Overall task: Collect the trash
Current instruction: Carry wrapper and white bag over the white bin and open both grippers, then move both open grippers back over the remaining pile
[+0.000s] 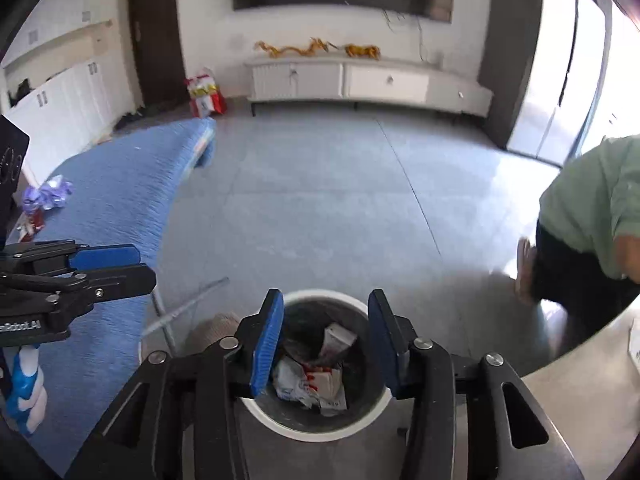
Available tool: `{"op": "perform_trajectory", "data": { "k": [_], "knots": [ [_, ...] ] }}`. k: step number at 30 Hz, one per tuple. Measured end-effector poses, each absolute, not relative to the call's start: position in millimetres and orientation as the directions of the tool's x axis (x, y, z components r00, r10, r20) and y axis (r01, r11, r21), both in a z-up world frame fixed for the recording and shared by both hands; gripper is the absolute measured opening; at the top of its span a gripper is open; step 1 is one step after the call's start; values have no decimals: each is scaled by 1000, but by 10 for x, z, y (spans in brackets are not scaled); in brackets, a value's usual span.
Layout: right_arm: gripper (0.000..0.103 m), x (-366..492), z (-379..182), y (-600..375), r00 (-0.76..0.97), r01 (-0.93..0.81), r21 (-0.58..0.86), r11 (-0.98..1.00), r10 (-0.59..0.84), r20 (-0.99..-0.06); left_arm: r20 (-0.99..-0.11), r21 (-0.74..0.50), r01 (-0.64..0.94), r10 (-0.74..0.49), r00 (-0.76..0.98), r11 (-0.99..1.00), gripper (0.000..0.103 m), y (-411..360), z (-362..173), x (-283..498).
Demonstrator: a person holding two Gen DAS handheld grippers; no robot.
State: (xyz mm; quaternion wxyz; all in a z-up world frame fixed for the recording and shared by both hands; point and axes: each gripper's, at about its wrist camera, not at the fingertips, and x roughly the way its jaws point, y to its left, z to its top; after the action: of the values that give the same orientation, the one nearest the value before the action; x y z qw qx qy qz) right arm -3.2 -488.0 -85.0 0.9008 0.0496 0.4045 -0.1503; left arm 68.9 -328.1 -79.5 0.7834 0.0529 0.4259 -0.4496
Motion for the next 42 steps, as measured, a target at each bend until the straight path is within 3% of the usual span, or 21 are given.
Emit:
{"op": "perform_trajectory", "data": {
  "k": [8,16,23,32,36,42],
  "knots": [
    [57,1,-363,-4179,727,213,-10,977,-165,-666,-708,-208,738,-619,340,643,41,-2343,-551,582],
    [59,113,-11,-3425,789,103,-13,995,-89,-608,-682,-163,611,-536,498,775,42,-1096,-415,691],
    [63,328,117,-2914,804,17,-15,1000,-23,-594,-685,-212,466,-470,556,859,42,-119,-495,885],
    [64,756,-44,-2345,766,-73,-21,997,43,-642,-723,-256,318,-399,564,913,42,760,-756,1234],
    [64,991,-148,-2143,746,-115,-16,993,76,-662,-728,-306,290,-419,542,907,48,969,-877,1444],
    [64,1434,-271,-1834,719,-189,-8,982,133,-683,-728,-397,272,-482,488,876,48,1029,-1076,1859]
  ]
}}
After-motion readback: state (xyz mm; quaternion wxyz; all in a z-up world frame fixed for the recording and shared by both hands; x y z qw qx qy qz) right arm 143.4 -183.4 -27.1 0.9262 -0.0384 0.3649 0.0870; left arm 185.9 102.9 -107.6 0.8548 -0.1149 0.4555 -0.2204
